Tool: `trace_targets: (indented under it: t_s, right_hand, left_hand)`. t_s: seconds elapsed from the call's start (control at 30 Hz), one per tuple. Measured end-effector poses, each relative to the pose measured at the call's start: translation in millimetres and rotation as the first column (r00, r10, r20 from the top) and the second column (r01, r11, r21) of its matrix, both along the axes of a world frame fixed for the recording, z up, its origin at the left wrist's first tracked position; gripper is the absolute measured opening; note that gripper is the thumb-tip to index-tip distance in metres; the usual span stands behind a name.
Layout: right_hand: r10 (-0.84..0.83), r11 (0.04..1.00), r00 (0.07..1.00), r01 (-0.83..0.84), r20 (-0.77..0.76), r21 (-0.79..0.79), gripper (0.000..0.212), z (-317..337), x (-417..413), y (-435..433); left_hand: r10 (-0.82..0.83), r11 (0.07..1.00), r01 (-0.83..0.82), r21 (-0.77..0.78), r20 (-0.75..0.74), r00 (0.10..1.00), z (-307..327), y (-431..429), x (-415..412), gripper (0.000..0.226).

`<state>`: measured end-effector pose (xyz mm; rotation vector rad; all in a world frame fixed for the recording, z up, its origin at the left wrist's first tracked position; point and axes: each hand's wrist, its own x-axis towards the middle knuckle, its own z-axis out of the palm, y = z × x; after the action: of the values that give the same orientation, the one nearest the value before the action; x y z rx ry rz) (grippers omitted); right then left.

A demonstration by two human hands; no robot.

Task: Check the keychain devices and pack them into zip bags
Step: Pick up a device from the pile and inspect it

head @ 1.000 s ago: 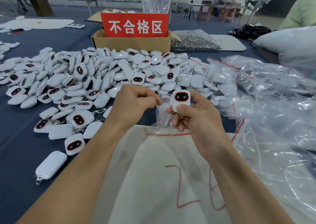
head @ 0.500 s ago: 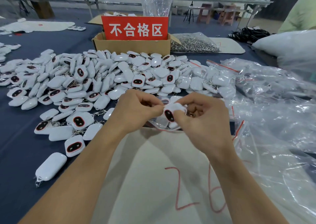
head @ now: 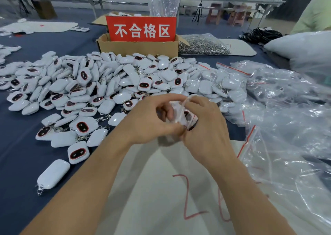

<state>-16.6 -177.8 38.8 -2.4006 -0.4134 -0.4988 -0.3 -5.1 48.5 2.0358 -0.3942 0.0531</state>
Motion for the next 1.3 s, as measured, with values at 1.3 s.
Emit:
trace_targets:
  t_s: [1.3]
  right_hand:
    - [0.016,0.485,0.999,-0.041,0.038,0.873,0.015,79.2,31.4,-27.7]
  left_hand:
    - [0.306,0.851,-0.235,-0.47,0.08,0.949,73.1,14.0,-1.9,0.024]
